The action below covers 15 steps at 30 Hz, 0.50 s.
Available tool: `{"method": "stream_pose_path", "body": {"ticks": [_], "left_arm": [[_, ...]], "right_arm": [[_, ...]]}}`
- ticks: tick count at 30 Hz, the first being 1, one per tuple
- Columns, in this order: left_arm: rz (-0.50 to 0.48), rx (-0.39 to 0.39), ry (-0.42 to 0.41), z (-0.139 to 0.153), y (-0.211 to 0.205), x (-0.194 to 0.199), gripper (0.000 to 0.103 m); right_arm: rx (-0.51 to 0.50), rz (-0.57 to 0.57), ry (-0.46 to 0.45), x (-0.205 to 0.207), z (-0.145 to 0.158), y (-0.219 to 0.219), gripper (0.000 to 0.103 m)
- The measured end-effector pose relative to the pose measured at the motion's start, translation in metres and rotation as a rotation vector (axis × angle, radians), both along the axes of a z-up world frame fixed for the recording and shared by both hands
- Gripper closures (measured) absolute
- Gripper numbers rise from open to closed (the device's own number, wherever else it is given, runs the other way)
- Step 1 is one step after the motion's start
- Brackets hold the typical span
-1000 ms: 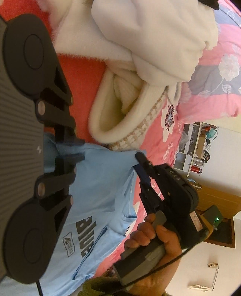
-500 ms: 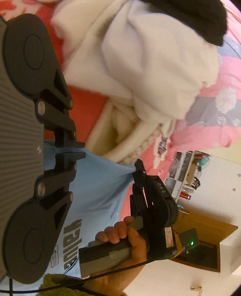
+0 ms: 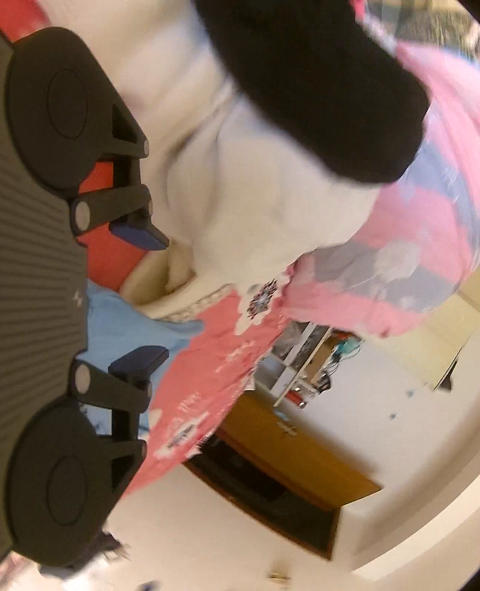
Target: Fold clothes
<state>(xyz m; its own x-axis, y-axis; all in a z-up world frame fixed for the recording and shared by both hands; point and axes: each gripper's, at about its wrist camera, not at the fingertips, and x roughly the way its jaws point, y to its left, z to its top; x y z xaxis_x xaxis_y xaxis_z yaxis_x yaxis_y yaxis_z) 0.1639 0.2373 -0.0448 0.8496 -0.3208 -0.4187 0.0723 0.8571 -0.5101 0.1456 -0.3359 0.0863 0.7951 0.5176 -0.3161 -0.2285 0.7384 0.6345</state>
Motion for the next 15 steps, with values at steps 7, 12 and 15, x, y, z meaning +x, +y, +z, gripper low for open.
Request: {"method": "stream_pose_path", "body": {"ticks": [7,12,15], "left_arm": [[-0.043,0.023,0.184,0.008,0.023,-0.105,0.04],[-0.119,0.078,0.332,-0.039,-0.003,-0.154,0.043],[-0.107,0.096,0.311,-0.057,-0.009,-0.172,0.047]], "right_arm": [[0.062,-0.13,0.122,-0.184,-0.037,-0.078,0.068],[0.159,-0.22,0.342,-0.241,-0.145,-0.089,0.067],[0.1,-0.268,0.383,-0.237,-0.179,-0.088,0.067]]}}
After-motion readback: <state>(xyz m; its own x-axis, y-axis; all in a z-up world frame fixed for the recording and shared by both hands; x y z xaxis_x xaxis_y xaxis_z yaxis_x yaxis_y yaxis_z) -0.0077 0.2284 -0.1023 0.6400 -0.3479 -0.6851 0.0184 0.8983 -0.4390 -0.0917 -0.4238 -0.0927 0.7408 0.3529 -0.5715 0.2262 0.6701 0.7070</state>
